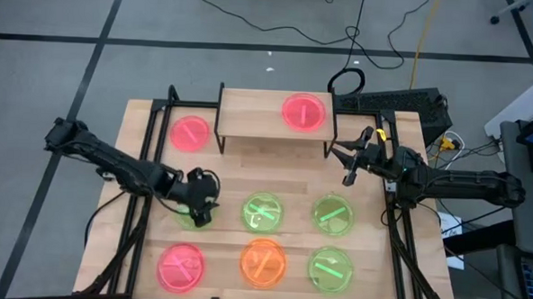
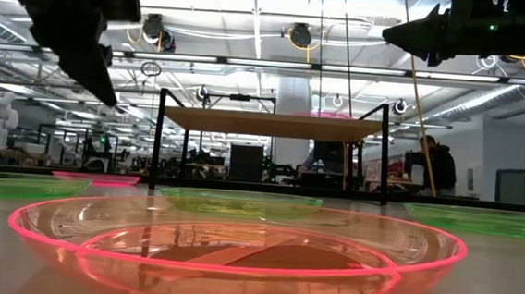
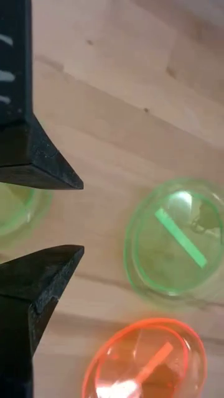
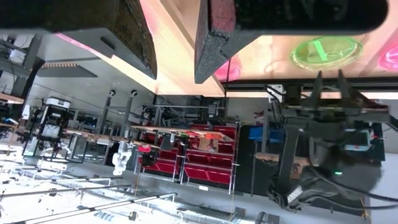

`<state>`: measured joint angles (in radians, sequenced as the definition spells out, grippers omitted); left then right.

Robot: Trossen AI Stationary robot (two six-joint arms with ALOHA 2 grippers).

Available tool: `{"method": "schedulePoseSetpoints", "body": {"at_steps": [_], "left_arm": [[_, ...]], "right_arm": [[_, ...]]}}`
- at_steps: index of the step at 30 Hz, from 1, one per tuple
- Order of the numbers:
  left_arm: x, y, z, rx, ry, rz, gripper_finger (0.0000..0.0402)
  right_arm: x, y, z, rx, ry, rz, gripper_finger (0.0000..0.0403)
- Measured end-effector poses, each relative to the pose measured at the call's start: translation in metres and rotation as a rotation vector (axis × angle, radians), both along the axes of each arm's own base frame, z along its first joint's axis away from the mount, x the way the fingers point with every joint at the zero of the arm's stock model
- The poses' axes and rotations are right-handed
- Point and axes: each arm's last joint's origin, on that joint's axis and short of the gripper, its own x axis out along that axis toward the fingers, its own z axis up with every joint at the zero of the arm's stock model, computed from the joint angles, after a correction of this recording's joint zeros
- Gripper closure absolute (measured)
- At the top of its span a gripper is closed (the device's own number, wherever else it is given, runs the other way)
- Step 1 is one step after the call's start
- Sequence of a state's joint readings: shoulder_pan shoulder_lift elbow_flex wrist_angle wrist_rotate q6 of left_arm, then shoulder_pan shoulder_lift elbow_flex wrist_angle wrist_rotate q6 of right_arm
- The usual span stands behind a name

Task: Place and stack plates onto a shelf
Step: Stack the top left green plate on top of the red plate on the shelf

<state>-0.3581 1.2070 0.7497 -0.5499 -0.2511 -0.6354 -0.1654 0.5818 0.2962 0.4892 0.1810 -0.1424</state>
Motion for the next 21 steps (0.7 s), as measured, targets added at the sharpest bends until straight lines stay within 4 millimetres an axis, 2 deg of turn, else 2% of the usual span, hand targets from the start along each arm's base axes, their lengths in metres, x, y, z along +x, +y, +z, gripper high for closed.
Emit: {"method": "schedulePoseSetpoints", "body": {"at_steps": [4, 10, 21], "left_arm": [[0.014, -0.021, -0.011, 0.004, 0.092, 0.018, 0.0241], [0.015, -0.037, -0.032, 0.062, 0.332, 0.091, 0.0241], [0.024, -0.071, -0.041, 0.064, 0.39, 0.052, 0.0241]], "right_arm": [[0.0, 0.0, 0.0, 0.02, -0.007, 0.003, 0.0312], [0.0, 0.0, 0.0, 0.021, -0.007, 0.003, 0.0312], [0.0, 0.0, 0.001, 0.04, -0.022, 0.008, 0.0312]]}}
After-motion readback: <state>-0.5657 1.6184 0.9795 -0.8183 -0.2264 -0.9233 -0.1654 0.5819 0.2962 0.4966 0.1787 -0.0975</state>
